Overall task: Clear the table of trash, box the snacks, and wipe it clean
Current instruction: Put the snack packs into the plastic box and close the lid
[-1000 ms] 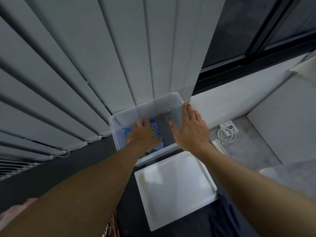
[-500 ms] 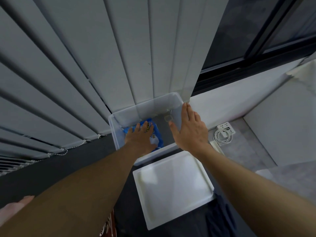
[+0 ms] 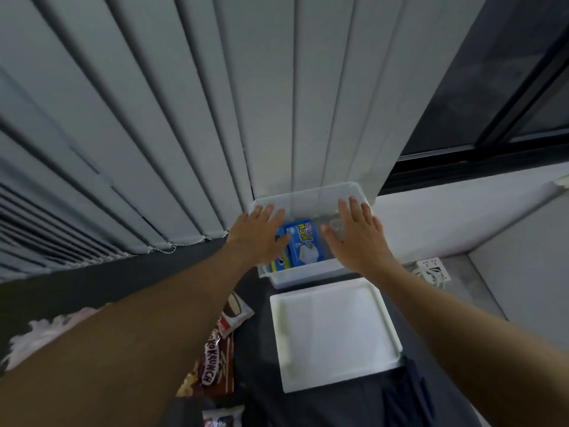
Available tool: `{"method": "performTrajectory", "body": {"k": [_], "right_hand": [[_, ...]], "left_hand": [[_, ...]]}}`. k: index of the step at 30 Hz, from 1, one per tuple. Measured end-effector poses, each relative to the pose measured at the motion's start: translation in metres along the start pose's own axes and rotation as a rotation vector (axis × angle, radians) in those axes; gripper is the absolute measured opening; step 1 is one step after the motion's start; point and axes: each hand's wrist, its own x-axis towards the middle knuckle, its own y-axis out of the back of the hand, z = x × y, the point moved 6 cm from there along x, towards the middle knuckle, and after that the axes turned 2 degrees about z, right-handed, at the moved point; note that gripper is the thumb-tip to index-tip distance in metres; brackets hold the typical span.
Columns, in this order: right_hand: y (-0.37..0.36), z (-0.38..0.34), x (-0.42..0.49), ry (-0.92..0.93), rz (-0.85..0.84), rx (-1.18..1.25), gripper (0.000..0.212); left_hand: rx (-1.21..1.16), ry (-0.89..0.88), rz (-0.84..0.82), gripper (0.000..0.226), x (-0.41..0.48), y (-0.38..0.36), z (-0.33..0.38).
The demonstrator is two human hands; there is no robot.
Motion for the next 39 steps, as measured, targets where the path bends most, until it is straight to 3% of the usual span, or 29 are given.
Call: {"method": "performTrajectory", "body": {"k": [10, 20, 26, 34, 39], "right_hand": [[-0.004, -0.115, -0.043, 0.272, 0.041, 0.158, 0.058], [-0.043, -0.207, -0.104, 0.548, 0.006, 0.297, 0.053], [-0.104, -0.210, -0.116, 0.472, -0.217, 0.250, 0.058], [-0.170, -0.201, -0.115, 0.346, -0.502, 0.047, 0.072], [-0.179, -0.203, -0.114, 0.333, -0.443, 0.018, 0.051]], "left_hand": [[-0.150, 0.233, 0.066, 0.068, -0.117, 0.011, -0.057], [-0.253, 0.473, -0.043, 0.070, -0.221, -0.057, -0.114], [-0.377, 0.450, -0.116, 0.065, -0.255, -0.107, -0.107], [-0.431, 0.356, -0.100, 0.081, -0.277, -0.148, -0.087], [-0.426, 0.326, -0.075, 0.082, -0.281, -0.157, -0.092]]}}
